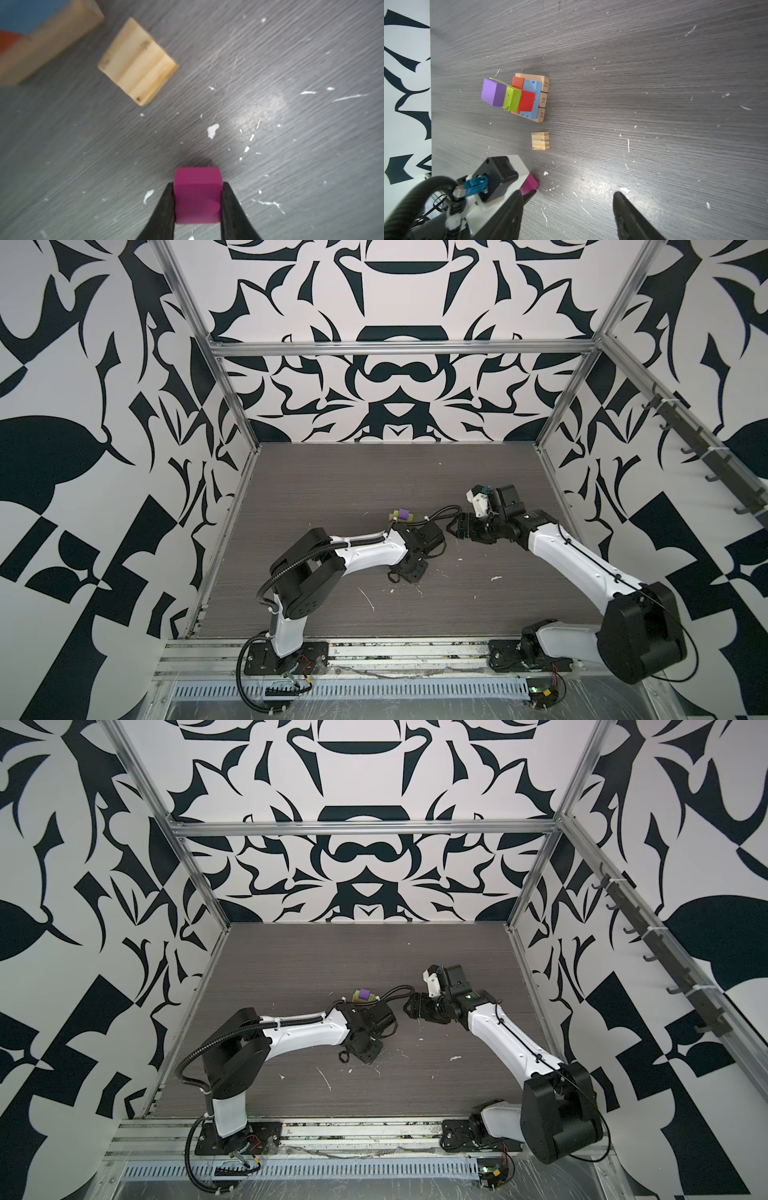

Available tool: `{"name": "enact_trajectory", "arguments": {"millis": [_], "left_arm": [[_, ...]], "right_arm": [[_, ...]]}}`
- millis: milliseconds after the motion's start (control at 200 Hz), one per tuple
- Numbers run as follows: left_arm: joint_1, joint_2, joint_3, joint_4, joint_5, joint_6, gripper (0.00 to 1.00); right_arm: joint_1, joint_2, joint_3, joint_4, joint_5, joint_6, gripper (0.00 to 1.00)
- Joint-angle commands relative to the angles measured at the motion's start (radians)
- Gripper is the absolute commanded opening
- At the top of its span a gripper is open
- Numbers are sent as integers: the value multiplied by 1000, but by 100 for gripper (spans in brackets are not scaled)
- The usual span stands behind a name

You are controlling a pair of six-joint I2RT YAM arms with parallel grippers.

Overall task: Build the wood block tower
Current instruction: 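Lift the magenta cube and carry it toward the stack with the left gripper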

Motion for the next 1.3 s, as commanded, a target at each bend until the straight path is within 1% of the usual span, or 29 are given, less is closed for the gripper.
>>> {"name": "enact_trajectory", "arguments": {"millis": [0, 250, 380, 475, 660, 875, 1140, 1295], "left_arm": [[9, -44, 55, -100, -40, 24, 23], [56, -77, 109, -157, -32, 43, 23], [105, -91, 150, -189, -43, 54, 23], [144, -90, 180, -205, -47, 70, 23], [201, -56, 290, -265, -52, 100, 23], [251, -12, 399, -270, -28, 109, 23], [271, 62, 483, -281, -15, 147, 23], [279, 98, 534, -292, -15, 103, 23]], "right_arm": [[-4, -31, -5, 20, -30, -4, 73], [-3, -50, -41, 56, -64, 3, 72], [-3, -78, -80, 109, -75, 34, 72], [-2, -86, -106, 154, -108, 61, 72], [7, -75, -109, 170, -118, 71, 72], [34, -80, -118, 203, -118, 87, 72], [67, -83, -115, 211, -99, 88, 72], [75, -79, -109, 200, -84, 90, 73]]}}
